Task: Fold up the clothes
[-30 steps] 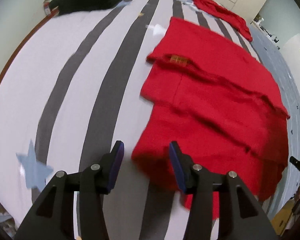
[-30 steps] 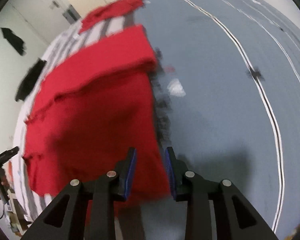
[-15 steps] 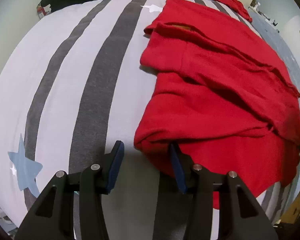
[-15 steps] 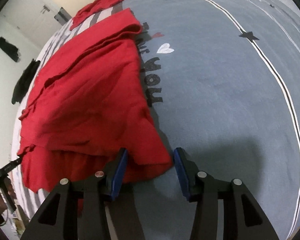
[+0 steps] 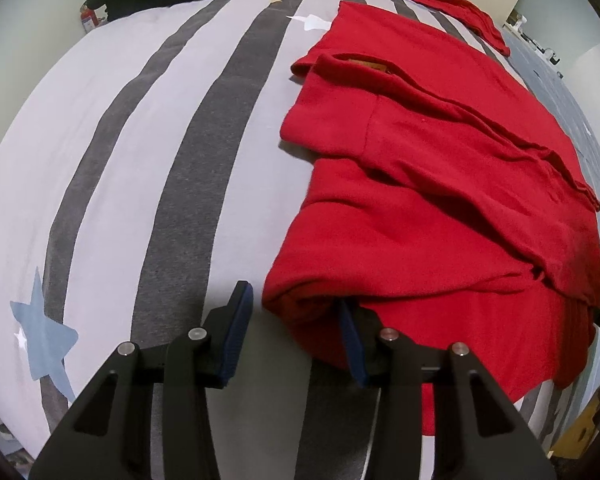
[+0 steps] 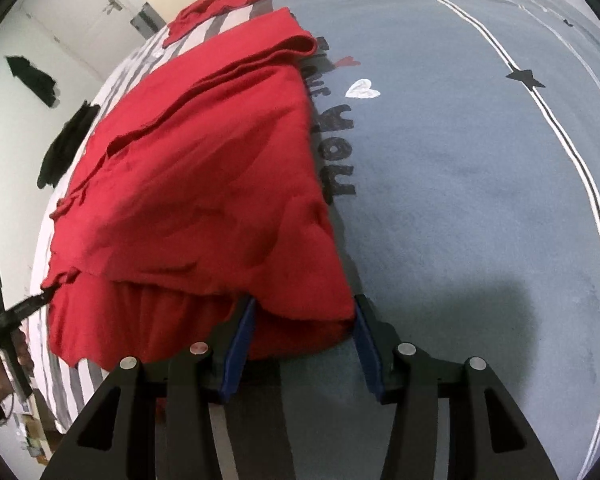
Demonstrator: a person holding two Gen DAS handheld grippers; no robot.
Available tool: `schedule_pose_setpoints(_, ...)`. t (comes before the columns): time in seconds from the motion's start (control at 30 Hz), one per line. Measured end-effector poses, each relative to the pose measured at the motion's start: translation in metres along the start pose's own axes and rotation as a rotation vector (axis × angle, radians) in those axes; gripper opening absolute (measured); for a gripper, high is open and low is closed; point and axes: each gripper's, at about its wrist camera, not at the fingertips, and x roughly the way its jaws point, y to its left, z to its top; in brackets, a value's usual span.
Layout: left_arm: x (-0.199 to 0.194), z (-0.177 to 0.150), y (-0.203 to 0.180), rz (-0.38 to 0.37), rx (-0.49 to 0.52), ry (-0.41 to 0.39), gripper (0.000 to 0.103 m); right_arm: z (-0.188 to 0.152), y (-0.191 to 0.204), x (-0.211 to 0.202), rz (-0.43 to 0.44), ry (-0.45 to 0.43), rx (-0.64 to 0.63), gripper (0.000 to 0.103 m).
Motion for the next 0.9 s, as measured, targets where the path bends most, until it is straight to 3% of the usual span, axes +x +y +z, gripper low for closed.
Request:
schedule_pose_setpoints(0.07, 0.001, 0.002, -0.004, -0.025, 0.009, 0.007, 0.016, -0.002, -0.005, -0.001, -0.012, -0.008, 0.011, 0.028)
schedule_pose_setpoints(0.1, 0.001, 0.003, -0.006, -0.027, 0.015, 0.009, 0.014, -0.003, -0.008, -0.003, 0.001, -0.007, 0.026, 0.013)
schedule_pose_setpoints(0.13, 0.0, 0.003, -0.007, -0.027, 0.019, 0.008, 0.013, -0.005, -0.012, -0.004, 0.018, -0.006, 0.044, 0.011)
schedule_pose_setpoints(0.3, -0.01, 0.006, -0.002, -0.038, -0.016, 0.0, 0.011, -0.006, -0.01, -0.017, 0.017, -0.007, -0.008, 0.009)
schedule_pose_setpoints(0.53, -0.052, 0.027, -0.006, -0.079, -0.035, -0.07, 0.01, 0.012, -0.003, -0.063, 0.067, -0.076, 0.006, 0.009)
schedule_pose_setpoints(0.7, -0.086, 0.067, -0.01, -0.123, -0.033, -0.131, 0.009, 0.05, 0.015, -0.089, 0.096, -0.123, -0.011, 0.009)
schedule_pose_setpoints(0.9, -0.098, 0.127, -0.004, -0.235, -0.049, -0.158, 0.009, 0.113, 0.03, -0.098, 0.136, -0.147, -0.009, 0.009)
